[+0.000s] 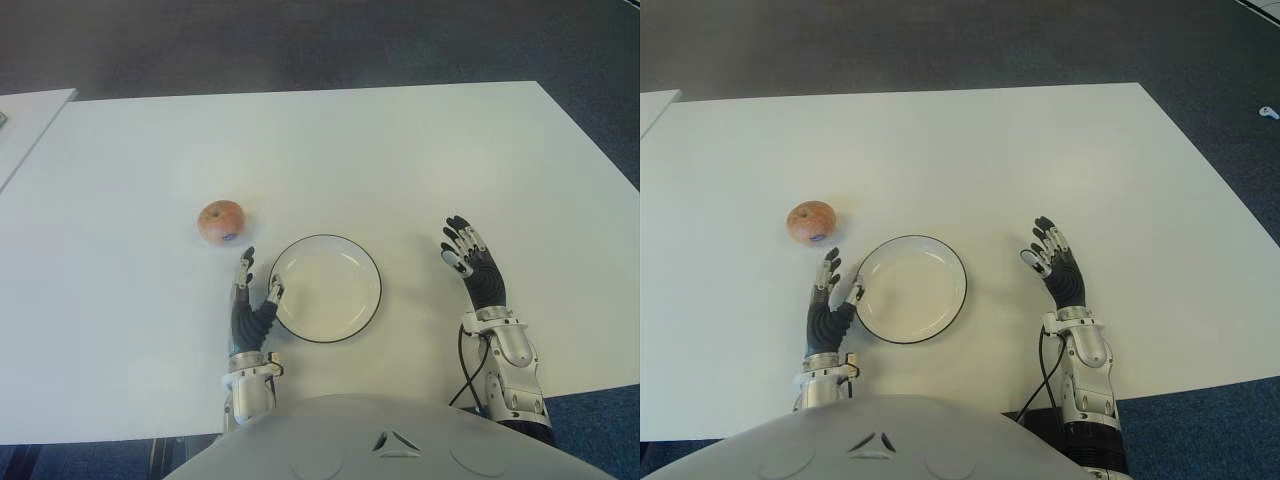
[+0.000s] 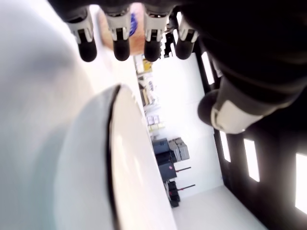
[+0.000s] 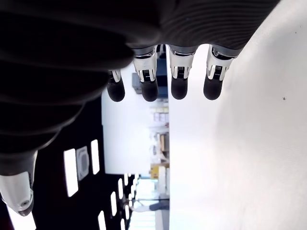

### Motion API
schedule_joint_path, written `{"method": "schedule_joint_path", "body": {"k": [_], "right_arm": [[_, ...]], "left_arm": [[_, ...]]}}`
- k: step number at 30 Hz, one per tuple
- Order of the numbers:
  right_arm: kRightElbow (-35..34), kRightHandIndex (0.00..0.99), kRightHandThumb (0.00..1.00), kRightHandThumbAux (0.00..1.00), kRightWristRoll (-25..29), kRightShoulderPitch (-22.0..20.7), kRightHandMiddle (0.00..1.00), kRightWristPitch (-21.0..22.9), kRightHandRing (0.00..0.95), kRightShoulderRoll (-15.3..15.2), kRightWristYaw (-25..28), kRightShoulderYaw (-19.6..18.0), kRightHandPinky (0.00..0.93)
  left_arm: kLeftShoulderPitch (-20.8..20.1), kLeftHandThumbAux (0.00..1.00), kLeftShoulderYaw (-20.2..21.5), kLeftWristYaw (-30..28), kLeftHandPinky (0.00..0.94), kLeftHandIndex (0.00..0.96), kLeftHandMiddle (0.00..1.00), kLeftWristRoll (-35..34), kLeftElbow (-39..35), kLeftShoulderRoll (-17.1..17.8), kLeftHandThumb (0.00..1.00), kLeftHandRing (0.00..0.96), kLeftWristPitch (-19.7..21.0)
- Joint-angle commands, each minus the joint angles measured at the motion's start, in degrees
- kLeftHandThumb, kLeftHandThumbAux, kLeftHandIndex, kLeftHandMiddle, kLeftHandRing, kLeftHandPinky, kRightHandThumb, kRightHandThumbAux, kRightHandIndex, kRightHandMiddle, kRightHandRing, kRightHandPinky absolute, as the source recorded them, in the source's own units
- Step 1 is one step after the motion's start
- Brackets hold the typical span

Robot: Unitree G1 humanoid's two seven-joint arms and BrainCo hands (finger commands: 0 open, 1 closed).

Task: Put the apples into the plate.

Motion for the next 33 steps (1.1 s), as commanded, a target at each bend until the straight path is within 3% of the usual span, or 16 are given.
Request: {"method": "schedule_joint_path", "body": {"k": [1, 8, 24, 26, 29, 33], "right_arm": [[2.0, 0.000, 0.133, 0.542, -0.2, -0.7, 0.019, -0.4, 0.000, 0.2, -0.8, -0.6, 0.008], [2.3, 0.000, 0.146, 0.546, -0.4, -0.8, 0.021, -0.1, 0.000, 0.4, -1.2, -0.4, 0.005], [5.6, 0.000, 0.146, 0.554, -0.9, -2.1, 0.014, -0.3, 0.000, -0.4, -1.1, -0.5, 0.000], [6.0, 0.000, 0.145, 0.552, -1.0, -2.2, 0.015, -0.3, 0.000, -0.6, -0.9, -0.5, 0.000], [6.9, 0.000, 0.147, 0.559, -1.3, -2.6, 0.012, -0.1, 0.000, -1.2, -0.5, -0.4, 0.000], [8.0, 0.000, 0.146, 0.572, -1.2, -3.2, 0.004, 0.0, 0.000, -1.5, -0.2, -0.4, 0.000]], "left_arm": [[-0.7, 0.484, 0.9, 4.3, 0.032, 0.008, 0.088, 24.0, -9.6, 1.5, 0.045, 0.225, 11.8], [0.9, 0.457, -0.3, -0.4, 0.006, 0.016, 0.068, 30.0, -16.1, 2.5, 0.126, 0.102, 15.3], [1.3, 0.424, -2.4, -1.7, 0.000, 0.024, 0.084, 31.9, -22.2, 3.7, 0.188, 0.054, 15.8], [0.9, 0.428, -2.0, -1.2, 0.000, 0.028, 0.081, 32.4, -22.3, 4.0, 0.210, 0.050, 15.8], [-2.2, 0.432, 2.5, -1.6, 0.027, 0.041, 0.076, 32.0, -21.8, 7.0, 0.247, 0.049, 15.6], [-5.1, 0.429, 5.6, -3.2, 0.049, 0.061, 0.061, 34.6, -20.6, 10.6, 0.284, 0.039, 16.2]]}}
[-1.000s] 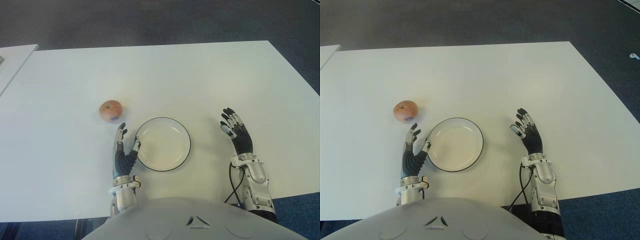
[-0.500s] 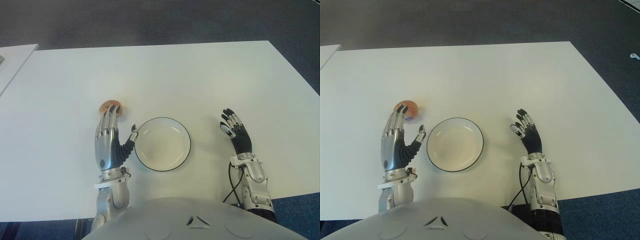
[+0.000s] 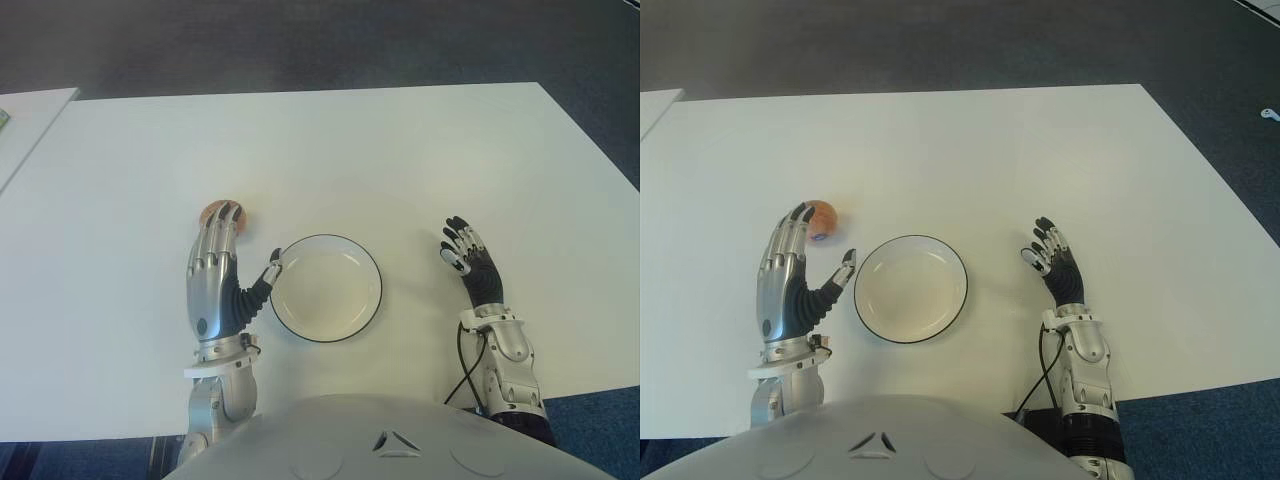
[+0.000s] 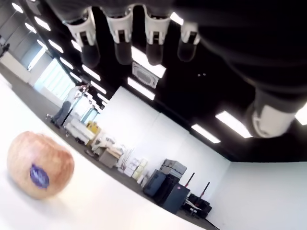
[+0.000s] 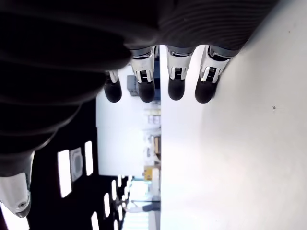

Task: Put the apples into the plate.

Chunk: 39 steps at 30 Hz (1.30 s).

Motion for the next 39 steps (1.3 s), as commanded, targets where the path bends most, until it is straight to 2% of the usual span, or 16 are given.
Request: {"method": "schedule_joint_path", "body": {"k": [1, 8, 12, 14, 17, 21, 26, 32, 39], "right_arm": [[2.4, 0.000, 0.145, 0.574, -0.2, -0.2, 0.003, 0.8, 0.000, -0.5, 0.5, 0.0, 0.000], [4.0, 0.000, 0.144, 0.582, -0.3, -1.1, 0.000, 0.2, 0.000, -0.6, 0.5, 0.0, 0.000], [4.6, 0.000, 0.146, 0.582, -0.3, -1.3, 0.000, -0.4, 0.000, -0.5, 0.4, 0.0, 0.000], [5.0, 0.000, 0.147, 0.585, -0.3, -1.5, 0.000, -0.6, 0.000, -0.4, 0.3, 0.0, 0.000], [5.4, 0.000, 0.148, 0.589, -0.3, -1.5, 0.000, -0.9, 0.000, -0.4, 0.2, 0.0, 0.000], [6.2, 0.000, 0.152, 0.595, -0.1, -1.8, 0.000, -1.4, 0.000, -0.2, 0.1, -0.2, 0.000], [7.2, 0.000, 0.137, 0.577, 0.4, -1.9, 0.007, -3.0, 0.000, 0.2, -0.1, -0.5, 0.000], [7.9, 0.000, 0.120, 0.541, 0.0, -1.8, 0.021, -4.1, 0.000, 0.1, -0.5, -0.8, 0.000], [8.3, 0.002, 0.122, 0.532, -0.1, -1.6, 0.033, -4.5, 0.000, -0.3, -0.5, -1.1, 0.000]], "left_arm": [[-3.8, 0.428, 3.9, -3.1, 0.049, 0.063, 0.058, 4.7, 1.6, 5.1, 0.287, 0.037, 1.5], [-8.7, 0.424, 6.4, -12.8, 0.008, 0.070, 0.021, 8.9, 1.0, 9.8, 0.286, 0.004, 4.8], [-11.5, 0.428, 8.4, -19.2, 0.005, 0.064, 0.007, 8.5, 2.0, 13.1, 0.281, 0.000, 5.8], [-13.9, 0.423, 9.7, -21.2, 0.013, 0.062, 0.003, 7.1, 4.8, 15.3, 0.287, 0.000, 5.8], [-15.9, 0.416, 10.7, -22.2, 0.024, 0.061, 0.001, 5.4, 7.7, 17.1, 0.295, 0.000, 5.4], [-20.4, 0.401, 11.3, -22.3, 0.037, 0.062, 0.000, 1.1, 17.0, 20.7, 0.300, 0.000, 3.1], [-22.5, 0.387, 10.2, -20.8, 0.041, 0.071, 0.001, -1.4, 23.7, 23.1, 0.295, 0.000, 1.4], [-25.1, 0.381, 7.8, -18.9, 0.048, 0.068, 0.000, -1.5, 28.4, 23.3, 0.291, 0.000, 1.6], [-25.9, 0.377, 6.5, -19.1, 0.064, 0.042, 0.000, -2.7, 29.5, 22.8, 0.290, 0.000, 2.7]]}}
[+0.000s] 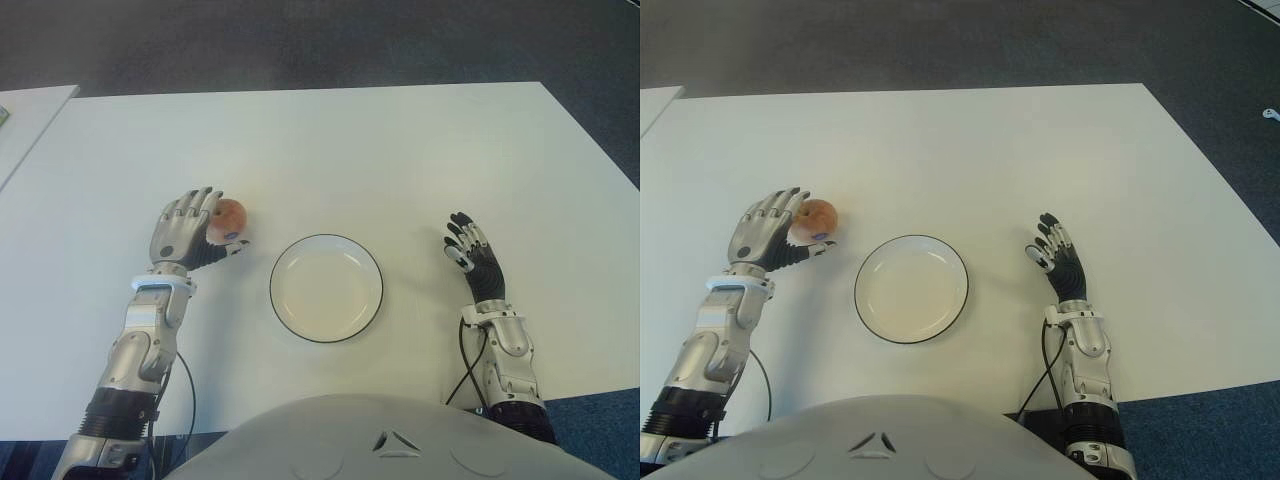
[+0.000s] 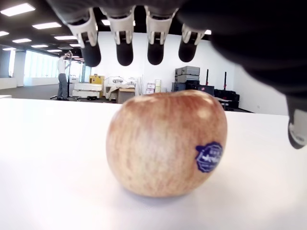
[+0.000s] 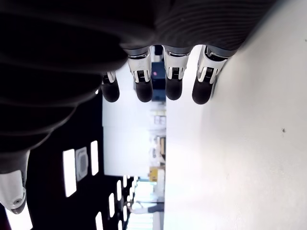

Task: Put the apples into the plate.

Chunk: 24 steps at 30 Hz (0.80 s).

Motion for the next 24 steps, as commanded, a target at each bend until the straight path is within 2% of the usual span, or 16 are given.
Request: {"method": "schedule_joint_path", "body": {"k": [1, 24], "right_arm": [[1.9, 0.002, 0.123, 0.532, -0.3, 1.0, 0.034, 1.0, 0.000, 0.2, -0.4, -0.3, 0.000], [2.0, 0.000, 0.126, 0.548, -0.8, 1.5, 0.023, 0.6, 0.000, 0.2, -0.8, -0.5, 0.002]], "left_arm": [[-1.1, 0.375, -1.4, 0.3, 0.064, 0.040, 0.000, -1.0, 1.9, -0.4, 0.291, 0.000, 0.9], [-6.6, 0.378, -6.5, 4.6, 0.051, 0.020, 0.000, -0.3, 9.7, 0.5, 0.305, 0.000, 2.5]]}}
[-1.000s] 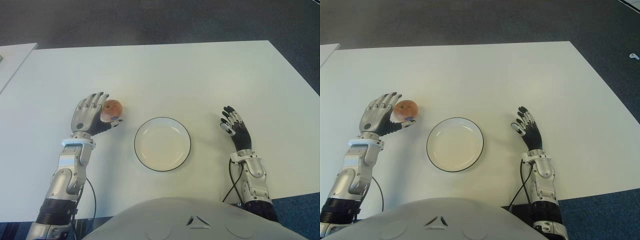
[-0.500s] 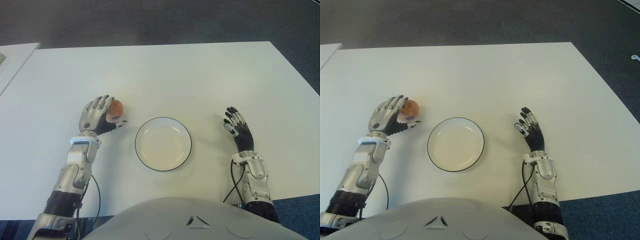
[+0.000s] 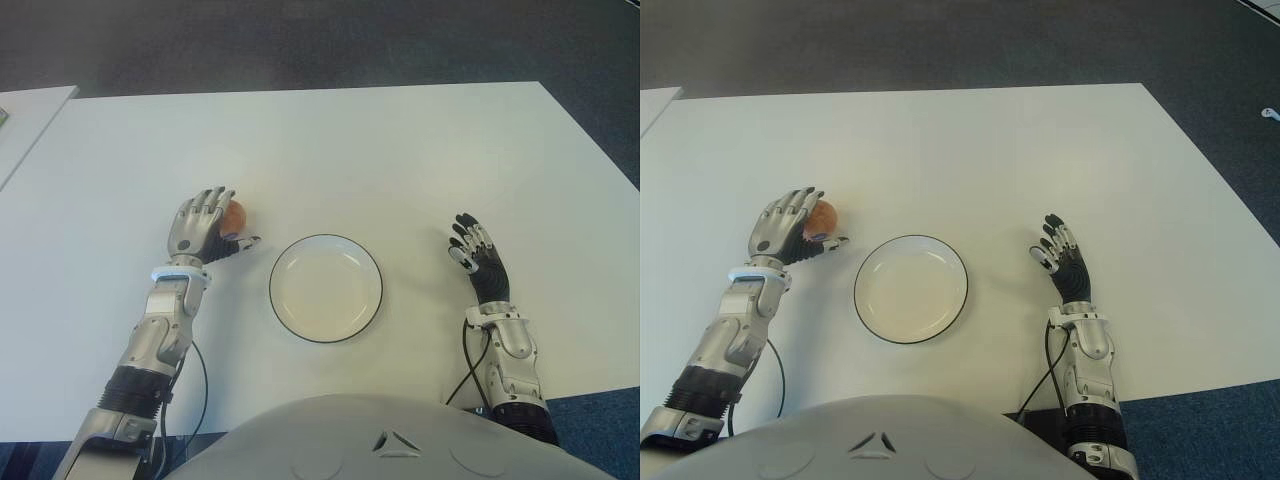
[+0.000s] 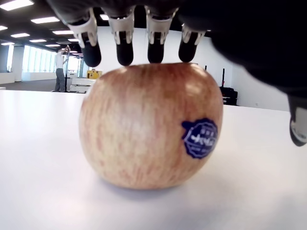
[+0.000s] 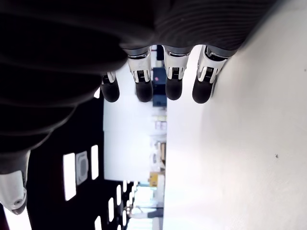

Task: Put the apples into the plate.

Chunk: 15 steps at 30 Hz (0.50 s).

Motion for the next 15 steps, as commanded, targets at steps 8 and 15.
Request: {"method": "schedule_joint_path", "body": {"k": [8, 15], "right_arm": [[2.9, 0.000, 0.139, 0.540, 0.4, 0.8, 0.016, 0.5, 0.000, 0.5, 0.5, 0.2, 0.000], [4.5, 0.000, 0.144, 0.535, 1.4, 0.2, 0.012, -0.8, 0.000, 0.9, 1.2, -0.2, 0.000]], "left_arm": [[-2.9, 0.374, -2.3, 3.7, 0.046, 0.012, 0.000, -0.6, 5.2, 0.4, 0.287, 0.000, 0.3], [-4.4, 0.378, -3.0, 5.7, 0.043, 0.009, 0.000, -1.4, 7.9, 0.1, 0.273, 0.000, 0.0]]}}
